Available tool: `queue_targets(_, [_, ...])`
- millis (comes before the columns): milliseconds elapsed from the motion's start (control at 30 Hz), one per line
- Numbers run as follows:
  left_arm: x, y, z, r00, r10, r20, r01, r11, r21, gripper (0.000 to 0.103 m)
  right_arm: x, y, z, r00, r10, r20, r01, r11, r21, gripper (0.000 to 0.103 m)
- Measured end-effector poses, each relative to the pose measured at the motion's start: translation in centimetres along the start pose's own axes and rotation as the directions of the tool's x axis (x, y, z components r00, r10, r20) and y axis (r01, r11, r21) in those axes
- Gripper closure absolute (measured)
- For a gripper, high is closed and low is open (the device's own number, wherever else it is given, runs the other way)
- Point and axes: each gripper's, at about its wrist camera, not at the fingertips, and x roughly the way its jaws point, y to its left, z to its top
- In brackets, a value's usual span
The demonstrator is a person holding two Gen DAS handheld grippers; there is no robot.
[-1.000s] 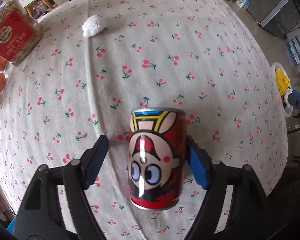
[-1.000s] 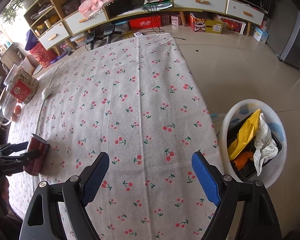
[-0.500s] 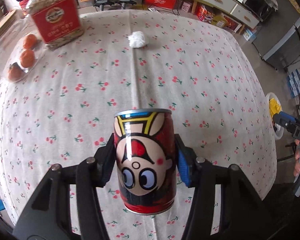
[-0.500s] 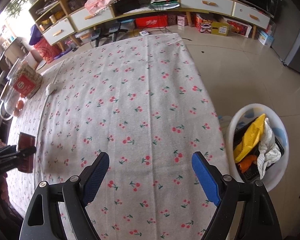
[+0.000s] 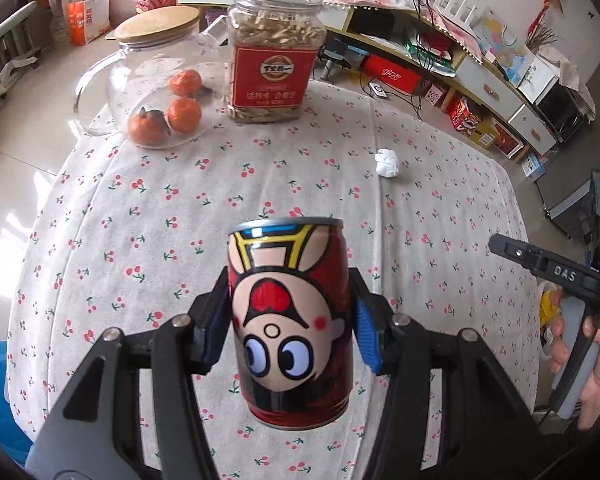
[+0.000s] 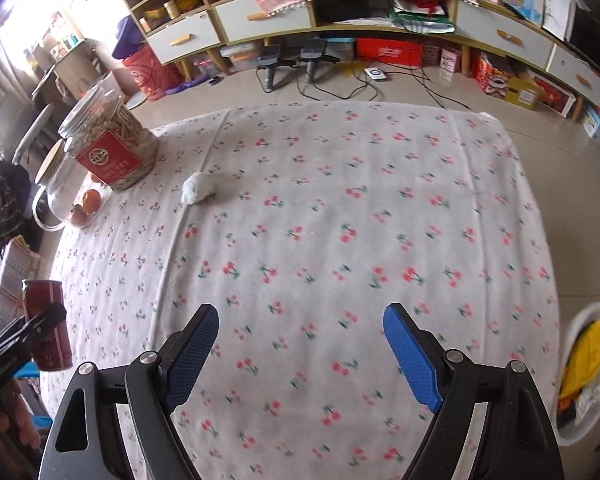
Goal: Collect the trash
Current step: 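Hold the red can with the left gripper while the right grasps the white tissue ball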
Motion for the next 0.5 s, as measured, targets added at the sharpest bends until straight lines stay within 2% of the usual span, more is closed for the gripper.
queue_targets(200, [-0.3,1.7,0.6,1.0,-0.004,-0.01,0.004,0.999,-0.041,0.048,5.1,4.3,4.0,0.999,0.044,0.016,-0.043,0.998,-0.049,0.018])
queue_targets(500, [-0.8,2.6,1.3,1.0,-0.011,-0.002,0.011,0.998,-0.057,0.048,9.7,7.2,7.4,0.996,0.087,0.022,-0.086,0.994,-0.065,0.031])
